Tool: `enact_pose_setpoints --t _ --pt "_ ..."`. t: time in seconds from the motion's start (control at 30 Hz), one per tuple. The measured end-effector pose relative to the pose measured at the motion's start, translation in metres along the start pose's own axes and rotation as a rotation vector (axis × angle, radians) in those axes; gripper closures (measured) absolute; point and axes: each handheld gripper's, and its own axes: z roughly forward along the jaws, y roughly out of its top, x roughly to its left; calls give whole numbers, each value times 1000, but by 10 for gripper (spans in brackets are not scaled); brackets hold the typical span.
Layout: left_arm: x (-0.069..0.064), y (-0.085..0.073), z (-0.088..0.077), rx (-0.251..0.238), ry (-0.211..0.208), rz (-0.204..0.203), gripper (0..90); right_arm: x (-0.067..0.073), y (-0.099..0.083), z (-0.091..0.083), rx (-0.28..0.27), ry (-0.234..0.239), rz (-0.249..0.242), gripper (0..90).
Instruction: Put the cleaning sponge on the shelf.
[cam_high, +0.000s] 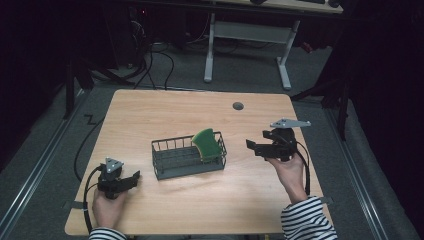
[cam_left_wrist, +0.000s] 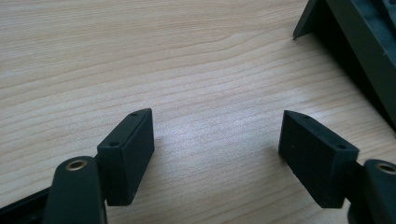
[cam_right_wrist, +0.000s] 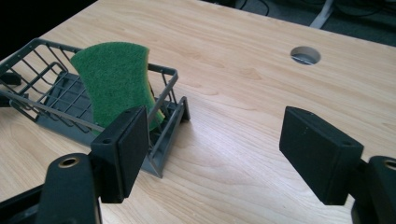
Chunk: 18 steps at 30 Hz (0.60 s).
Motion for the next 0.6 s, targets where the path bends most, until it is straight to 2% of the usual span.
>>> enact_pose_setpoints --t 0.3,0.6 --pt "0 0 0 2 1 2 270 -8 -7 -21 -38 -20 12 263" --pt "0 0 0 1 0 0 270 -24 -27 -34 -47 -38 66 271"
